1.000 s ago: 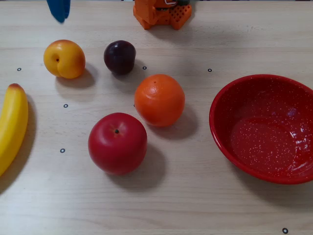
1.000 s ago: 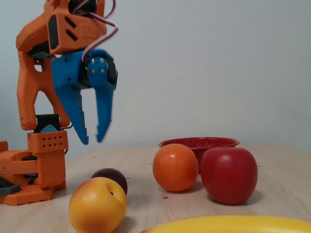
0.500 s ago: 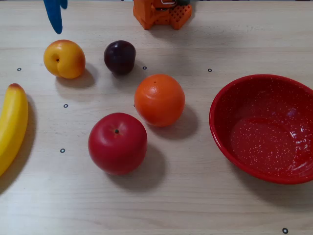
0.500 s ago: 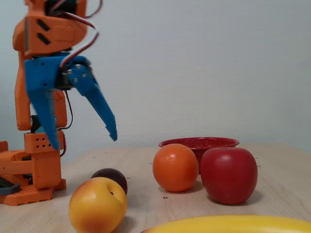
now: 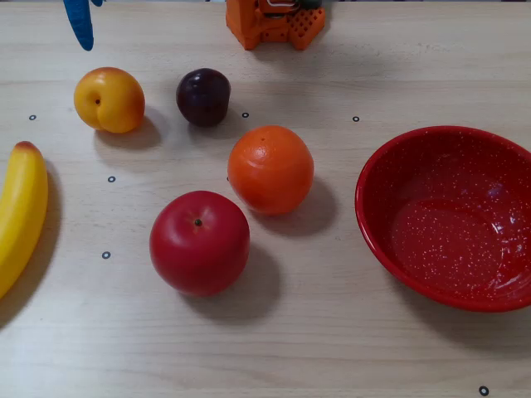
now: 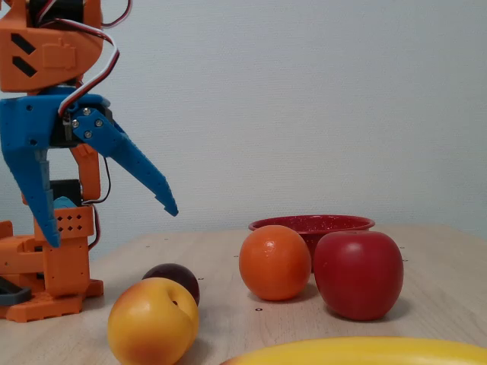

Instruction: Put peach in the red bowl.

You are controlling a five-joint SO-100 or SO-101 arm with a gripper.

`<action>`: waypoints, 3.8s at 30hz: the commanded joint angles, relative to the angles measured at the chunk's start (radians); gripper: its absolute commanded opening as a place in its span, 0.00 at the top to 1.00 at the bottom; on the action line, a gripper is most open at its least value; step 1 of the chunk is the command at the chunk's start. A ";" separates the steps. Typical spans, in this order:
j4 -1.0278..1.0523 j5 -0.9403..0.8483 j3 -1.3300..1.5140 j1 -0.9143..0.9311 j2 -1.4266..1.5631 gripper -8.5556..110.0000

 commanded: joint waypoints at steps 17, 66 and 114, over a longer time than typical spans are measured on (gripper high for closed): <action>-0.247 0.051 0.230 0.025 0.094 0.54; -0.482 0.192 0.310 -0.130 -0.048 0.55; -0.584 0.186 0.336 -0.156 -0.129 0.57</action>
